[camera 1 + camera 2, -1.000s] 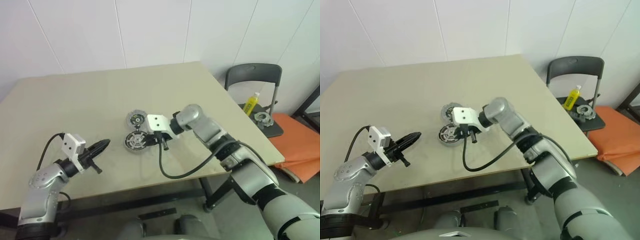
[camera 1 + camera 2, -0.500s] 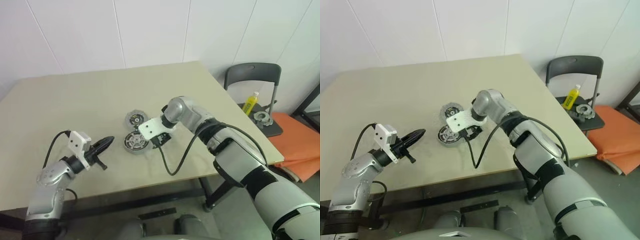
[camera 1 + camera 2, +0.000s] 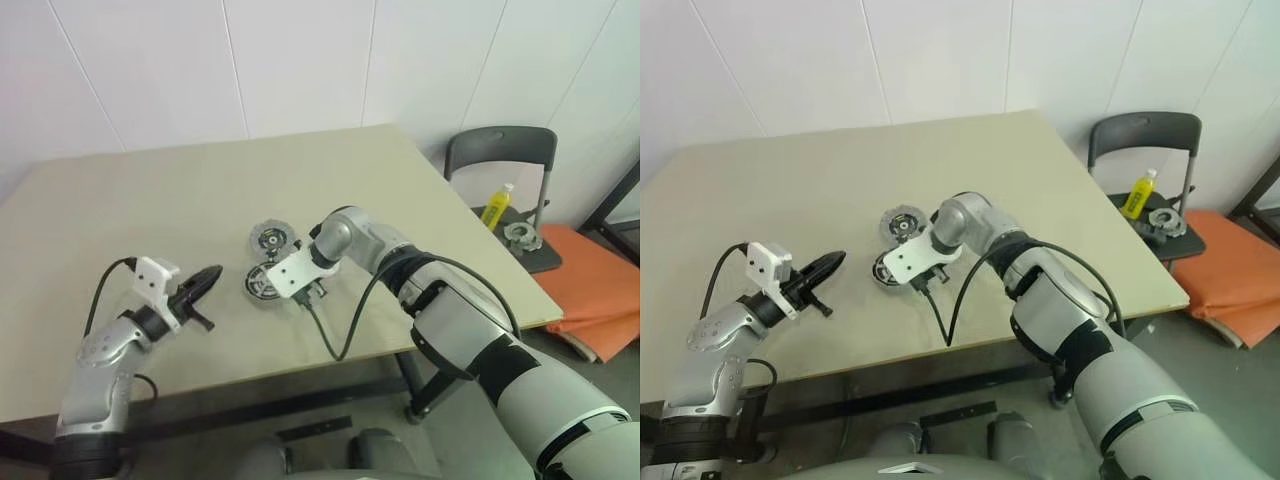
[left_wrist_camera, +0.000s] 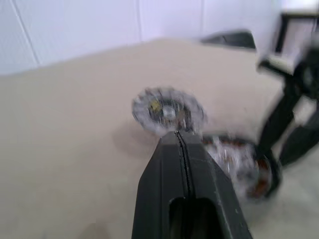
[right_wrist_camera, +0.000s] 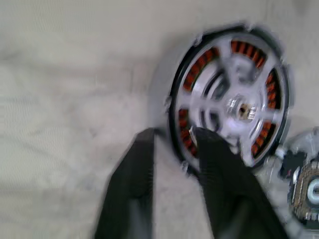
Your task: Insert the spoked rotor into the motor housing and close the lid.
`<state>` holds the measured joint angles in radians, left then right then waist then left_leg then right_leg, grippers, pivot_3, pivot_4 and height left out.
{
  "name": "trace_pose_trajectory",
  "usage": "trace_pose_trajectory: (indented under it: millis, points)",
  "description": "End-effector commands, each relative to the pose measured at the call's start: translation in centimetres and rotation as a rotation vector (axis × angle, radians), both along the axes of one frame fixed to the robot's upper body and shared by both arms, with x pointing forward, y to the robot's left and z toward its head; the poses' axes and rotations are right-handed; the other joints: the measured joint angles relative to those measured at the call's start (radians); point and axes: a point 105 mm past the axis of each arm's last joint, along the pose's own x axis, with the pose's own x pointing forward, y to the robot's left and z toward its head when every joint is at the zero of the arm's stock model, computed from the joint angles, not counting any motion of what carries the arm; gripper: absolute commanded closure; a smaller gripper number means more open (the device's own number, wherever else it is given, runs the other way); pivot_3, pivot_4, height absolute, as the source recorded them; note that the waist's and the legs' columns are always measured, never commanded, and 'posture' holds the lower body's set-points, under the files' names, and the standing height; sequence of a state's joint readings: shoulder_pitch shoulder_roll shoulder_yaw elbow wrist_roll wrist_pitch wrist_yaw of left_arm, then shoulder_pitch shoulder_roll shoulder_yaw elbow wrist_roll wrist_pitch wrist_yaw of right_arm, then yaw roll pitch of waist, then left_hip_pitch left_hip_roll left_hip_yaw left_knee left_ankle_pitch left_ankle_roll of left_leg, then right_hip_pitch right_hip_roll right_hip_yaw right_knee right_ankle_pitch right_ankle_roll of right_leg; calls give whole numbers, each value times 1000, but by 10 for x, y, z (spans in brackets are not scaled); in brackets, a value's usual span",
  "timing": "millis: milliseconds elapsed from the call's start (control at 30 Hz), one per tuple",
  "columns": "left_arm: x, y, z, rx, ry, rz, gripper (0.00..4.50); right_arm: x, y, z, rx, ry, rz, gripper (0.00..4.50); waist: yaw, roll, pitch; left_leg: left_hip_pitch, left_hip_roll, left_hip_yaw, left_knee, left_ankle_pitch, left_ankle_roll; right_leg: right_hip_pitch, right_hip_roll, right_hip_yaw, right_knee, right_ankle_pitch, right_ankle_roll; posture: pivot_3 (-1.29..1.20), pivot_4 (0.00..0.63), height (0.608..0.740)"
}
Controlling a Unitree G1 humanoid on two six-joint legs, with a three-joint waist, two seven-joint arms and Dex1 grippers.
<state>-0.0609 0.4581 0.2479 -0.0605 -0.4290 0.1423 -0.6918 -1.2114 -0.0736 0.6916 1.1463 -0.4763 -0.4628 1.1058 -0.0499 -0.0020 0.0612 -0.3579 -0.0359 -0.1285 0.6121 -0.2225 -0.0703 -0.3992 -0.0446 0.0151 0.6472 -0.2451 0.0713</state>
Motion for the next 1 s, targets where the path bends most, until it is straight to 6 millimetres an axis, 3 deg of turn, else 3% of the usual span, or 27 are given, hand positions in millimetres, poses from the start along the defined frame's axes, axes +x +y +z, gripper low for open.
trace_pose_trajectory:
  millis: [33,233,500,700,833,1000]
  points:
    - [4,4,19,9,-69,11,4500,0,10,10,61,-15,2,4379,-6,1,0,3,0,-1,0,0,0,2,0,0,0,0,-1,0,0,740]
    - [5,3,8,37,-43,1,4500,-8,19,17,141,117,-45,4379,-20,1,0,1,0,-2,-1,0,0,0,1,0,0,-1,-2,0,0,740]
    - [6,-5,-1,74,-30,-20,4500,-4,13,24,161,275,-260,4379,-18,1,1,0,-1,-2,-3,0,0,-1,0,0,0,-2,-2,0,0,740]
    - [8,-1,-1,24,-35,5,4500,-4,2,48,255,489,-506,4379,-17,1,1,-1,-1,-2,-3,0,0,-1,0,0,0,-2,-2,0,0,740]
    - [8,1,-4,20,-26,12,4500,-8,-16,45,217,557,-669,4379,-14,1,0,-3,-1,-2,-2,0,0,-3,-1,0,0,-2,-2,0,0,740]
    - [11,-2,-5,32,-22,-4,4500,-25,-25,41,167,675,-732,4379,-12,1,0,-7,-1,-2,-1,0,0,-7,-1,0,0,-2,-1,0,0,740]
